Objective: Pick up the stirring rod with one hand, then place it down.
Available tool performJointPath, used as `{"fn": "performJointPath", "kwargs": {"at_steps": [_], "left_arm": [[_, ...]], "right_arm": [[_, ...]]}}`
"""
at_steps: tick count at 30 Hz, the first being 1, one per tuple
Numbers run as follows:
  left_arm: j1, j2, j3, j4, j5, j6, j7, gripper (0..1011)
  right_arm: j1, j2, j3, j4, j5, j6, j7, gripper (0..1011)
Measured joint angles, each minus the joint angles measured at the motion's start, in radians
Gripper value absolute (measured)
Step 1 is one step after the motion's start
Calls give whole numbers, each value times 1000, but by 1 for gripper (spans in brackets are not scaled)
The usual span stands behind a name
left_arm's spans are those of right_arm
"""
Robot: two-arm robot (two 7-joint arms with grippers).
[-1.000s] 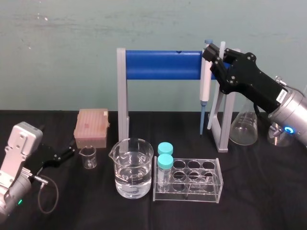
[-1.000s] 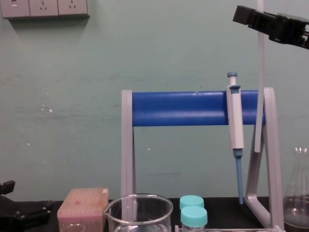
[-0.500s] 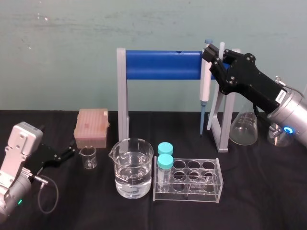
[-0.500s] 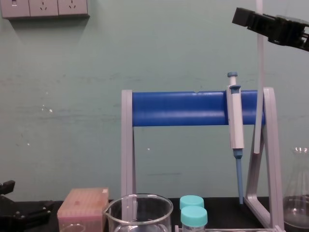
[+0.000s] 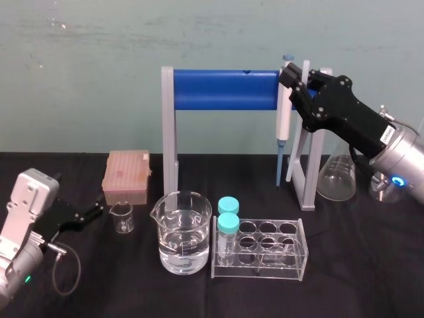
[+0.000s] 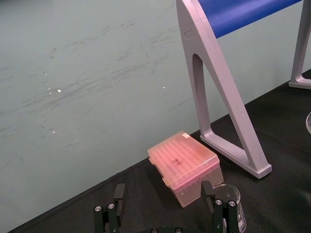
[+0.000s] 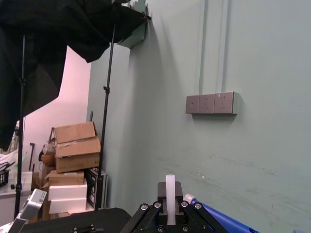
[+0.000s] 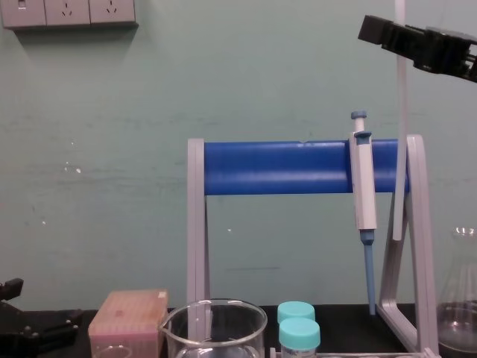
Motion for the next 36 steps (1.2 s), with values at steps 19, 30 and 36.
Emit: {"fn": "performJointPath", "kwargs": {"at_steps": [19,30,36], "left_arm": [[0,0,0,0,0,0,0,1000],[0,0,0,0,0,0,0,1000],[0,0,0,0,0,0,0,1000]], "right_arm": [[0,3,-6,-1,0,5,2,62],[-18,-1,-36,30,13,13,38,62],[-35,-10,-63,70,21,10,61,62]]}}
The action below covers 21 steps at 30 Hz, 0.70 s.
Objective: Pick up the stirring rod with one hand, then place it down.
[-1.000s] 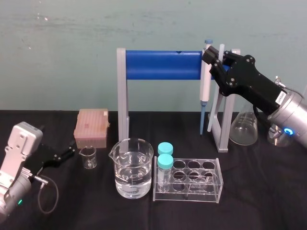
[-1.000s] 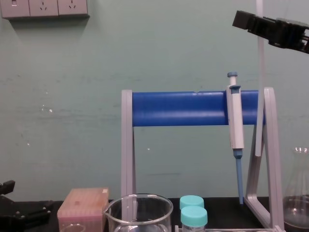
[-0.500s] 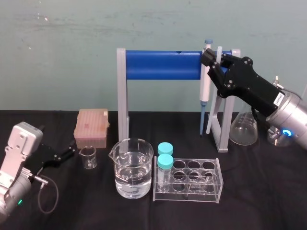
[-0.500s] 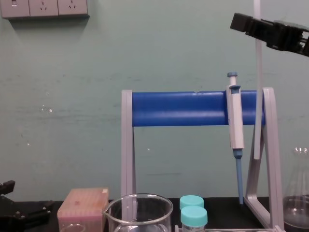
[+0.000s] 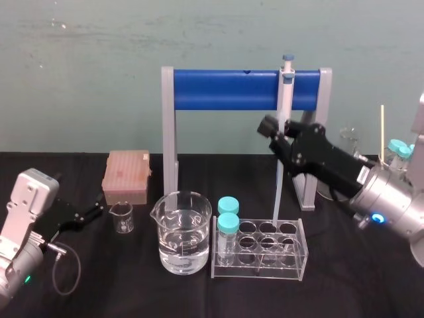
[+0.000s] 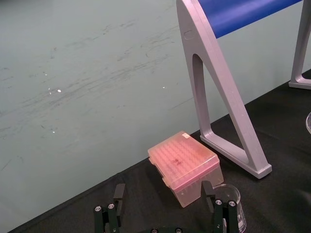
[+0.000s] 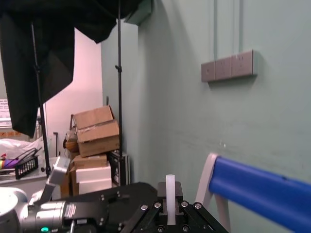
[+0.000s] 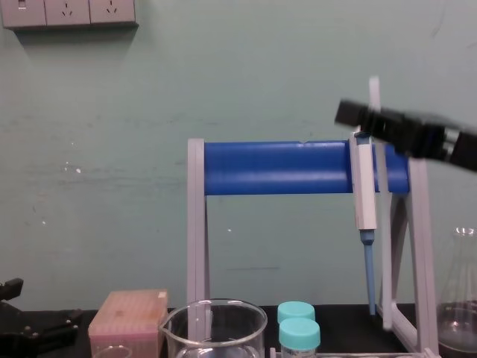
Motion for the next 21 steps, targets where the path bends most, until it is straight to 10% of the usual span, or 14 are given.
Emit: {"fn": "performJointPath", "kwargs": {"at_steps": [21], "left_arm": [[0,0,0,0,0,0,0,1000]], "right_arm": [[22,-61,-47,186,-52,-39,29,64]]}}
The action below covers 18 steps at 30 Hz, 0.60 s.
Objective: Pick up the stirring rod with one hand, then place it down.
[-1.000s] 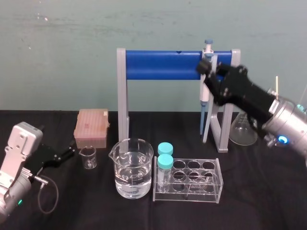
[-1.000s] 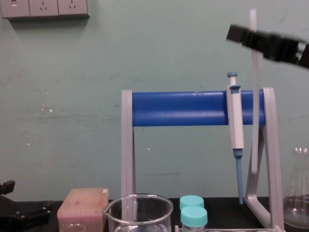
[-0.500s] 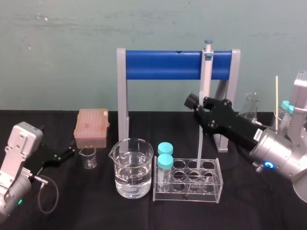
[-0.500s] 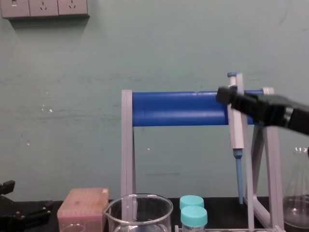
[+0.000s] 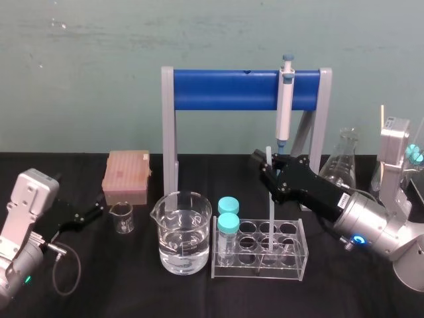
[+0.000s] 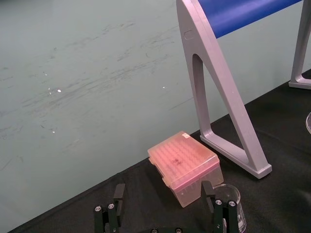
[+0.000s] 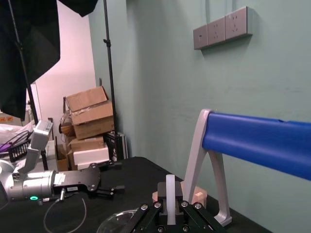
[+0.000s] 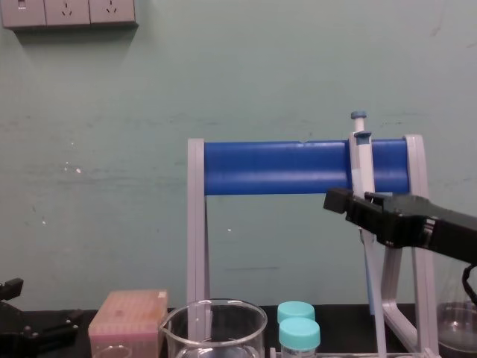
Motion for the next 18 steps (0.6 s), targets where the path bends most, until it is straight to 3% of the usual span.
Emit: {"fn": "performJointPath", "kwargs": {"at_steps": [18], "left_arm": [[0,0,0,0,0,0,0,1000]], "right_arm": [[33,-40,-17,107,-40,-21,22,62]]}}
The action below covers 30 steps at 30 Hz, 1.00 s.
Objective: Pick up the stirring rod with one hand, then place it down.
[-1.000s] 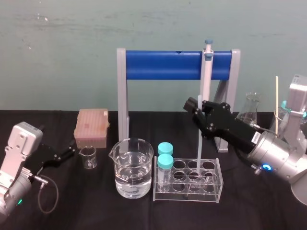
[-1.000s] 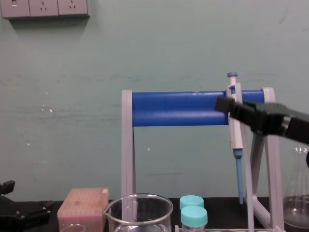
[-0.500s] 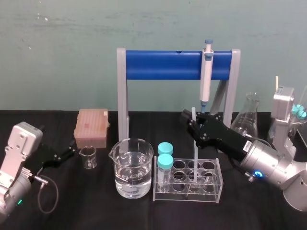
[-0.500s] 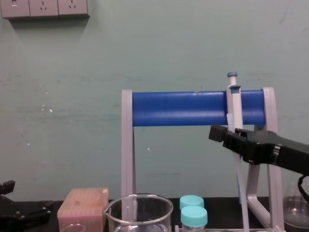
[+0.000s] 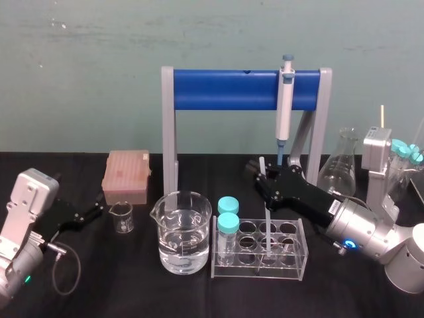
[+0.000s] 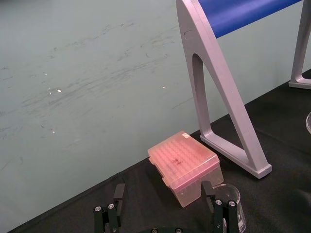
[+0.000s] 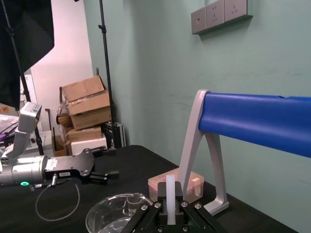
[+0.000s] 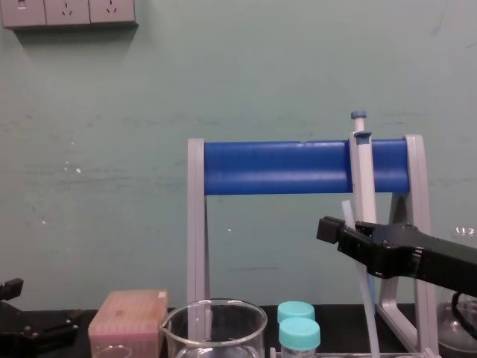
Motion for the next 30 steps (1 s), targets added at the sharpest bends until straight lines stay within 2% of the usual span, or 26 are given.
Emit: {"fn": "performJointPath", "kwargs": {"at_steps": [11,30], "left_arm": [[0,0,0,0,0,0,0,1000],[0,0,0,0,0,0,0,1000]], "right_arm": [[3,-16,-2,29,-7,17,-3,64],[0,-21,-4,34,-20,32,-19,64]]}}
